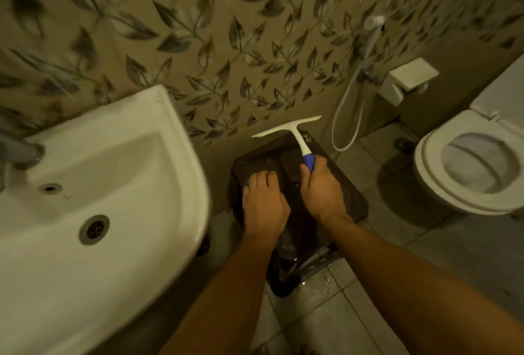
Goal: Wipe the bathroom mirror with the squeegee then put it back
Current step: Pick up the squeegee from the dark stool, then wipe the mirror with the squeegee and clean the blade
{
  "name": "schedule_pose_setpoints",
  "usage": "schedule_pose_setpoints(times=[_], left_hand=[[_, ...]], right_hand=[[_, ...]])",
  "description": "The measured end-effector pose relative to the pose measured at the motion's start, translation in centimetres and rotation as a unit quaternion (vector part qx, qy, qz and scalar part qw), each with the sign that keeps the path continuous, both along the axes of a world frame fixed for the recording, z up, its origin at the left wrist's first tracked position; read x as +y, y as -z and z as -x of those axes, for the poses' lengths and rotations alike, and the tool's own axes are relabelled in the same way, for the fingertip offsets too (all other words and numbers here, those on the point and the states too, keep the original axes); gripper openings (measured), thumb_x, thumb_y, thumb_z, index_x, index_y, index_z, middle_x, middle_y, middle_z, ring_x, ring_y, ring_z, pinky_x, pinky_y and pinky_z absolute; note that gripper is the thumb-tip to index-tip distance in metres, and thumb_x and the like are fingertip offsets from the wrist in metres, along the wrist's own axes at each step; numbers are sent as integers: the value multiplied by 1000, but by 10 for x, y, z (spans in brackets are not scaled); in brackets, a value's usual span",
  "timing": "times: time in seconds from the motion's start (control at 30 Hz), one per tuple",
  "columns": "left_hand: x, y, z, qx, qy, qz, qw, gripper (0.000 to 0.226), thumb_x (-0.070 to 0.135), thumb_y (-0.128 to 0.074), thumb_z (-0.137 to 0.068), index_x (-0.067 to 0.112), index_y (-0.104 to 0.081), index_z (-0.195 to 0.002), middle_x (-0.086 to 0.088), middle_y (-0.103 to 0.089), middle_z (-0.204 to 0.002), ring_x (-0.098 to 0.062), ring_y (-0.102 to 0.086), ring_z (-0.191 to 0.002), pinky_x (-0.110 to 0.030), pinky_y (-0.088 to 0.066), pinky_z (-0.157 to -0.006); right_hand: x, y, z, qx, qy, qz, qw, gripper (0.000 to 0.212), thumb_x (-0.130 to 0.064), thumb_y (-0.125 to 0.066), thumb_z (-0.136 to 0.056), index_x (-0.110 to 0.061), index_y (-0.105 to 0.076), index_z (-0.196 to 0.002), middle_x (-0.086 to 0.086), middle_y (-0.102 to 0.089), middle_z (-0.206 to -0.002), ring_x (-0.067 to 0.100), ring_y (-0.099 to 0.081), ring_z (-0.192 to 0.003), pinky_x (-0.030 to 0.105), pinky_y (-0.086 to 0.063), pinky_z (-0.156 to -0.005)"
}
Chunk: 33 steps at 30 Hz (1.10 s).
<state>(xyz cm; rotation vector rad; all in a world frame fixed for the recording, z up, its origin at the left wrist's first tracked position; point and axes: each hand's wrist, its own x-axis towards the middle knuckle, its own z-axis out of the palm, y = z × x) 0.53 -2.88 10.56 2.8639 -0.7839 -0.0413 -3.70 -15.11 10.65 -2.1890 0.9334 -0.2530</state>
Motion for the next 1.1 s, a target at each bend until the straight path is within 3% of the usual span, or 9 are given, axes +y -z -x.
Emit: schedule_pose_setpoints(times=[0.13,0.23,0.33,0.47,0.73,0.9,0.97,1.1], left_hand=[[-11,-63,-3,-25,8,27,999,50,25,-50,-92,13,-49,-141,-10,-51,-139,-27,-46,-128,-41,-42,-103],[-12,-111,-7,-64,15,53,996,45,22,-53,-90,11,-55,-134,-12,-57,-129,-28,-52,-118,-41,-46,-95],[-8,-158,-13,-90,10,74,993,41,22,-51,-92,11,-55,-131,-11,-58,-128,-27,-53,-117,-40,-46,-96],[1,-219,-20,-129,-1,96,987,38,20,-51,-91,12,-57,-129,-10,-59,-126,-26,-54,-116,-39,-46,-96],[24,-325,-37,-210,-7,136,968,35,17,-68,-75,11,-67,-109,-10,-66,-104,-27,-62,-95,-40,-54,-79],[41,-388,-44,-246,-14,143,959,39,18,-55,-84,10,-62,-122,-12,-63,-118,-28,-57,-109,-41,-49,-90],[48,-415,-46,-256,-24,138,956,43,21,-51,-89,12,-58,-130,-11,-59,-127,-28,-53,-117,-40,-46,-96],[62,-464,-47,-295,-44,147,943,43,22,-54,-86,11,-59,-127,-10,-61,-123,-29,-54,-112,-42,-45,-92]], right_hand=[[2,-61,-2,-42,-4,24,999,32,-45,-43,-105,-15,-48,-116,7,-62,-93,28,-64,-76,51,-56,-70],[1,-109,-3,-76,-3,38,996,30,-44,-42,-106,-16,-48,-115,4,-61,-88,22,-61,-71,43,-53,-64],[1,-156,-5,-95,-9,56,994,29,-44,-42,-106,-17,-48,-115,-1,-57,-82,16,-57,-66,37,-48,-59],[4,-219,-10,-125,-24,70,989,28,-46,-40,-106,-20,-47,-115,-1,-58,-84,17,-59,-69,43,-54,-64],[26,-331,-24,-227,-49,101,967,35,-44,-39,-106,-15,-49,-123,1,-59,-86,18,-58,-69,42,-54,-62],[41,-390,-30,-265,-69,113,955,32,-43,-39,-107,-16,-49,-122,0,-57,-85,16,-54,-66,32,-40,-54],[47,-413,-32,-270,-70,130,951,32,-43,-38,-108,-16,-48,-122,1,-58,-85,17,-55,-66,33,-40,-52],[60,-458,-34,-291,-81,146,942,33,-45,-35,-108,-16,-47,-117,4,-59,-84,23,-57,-66,38,-45,-53]])
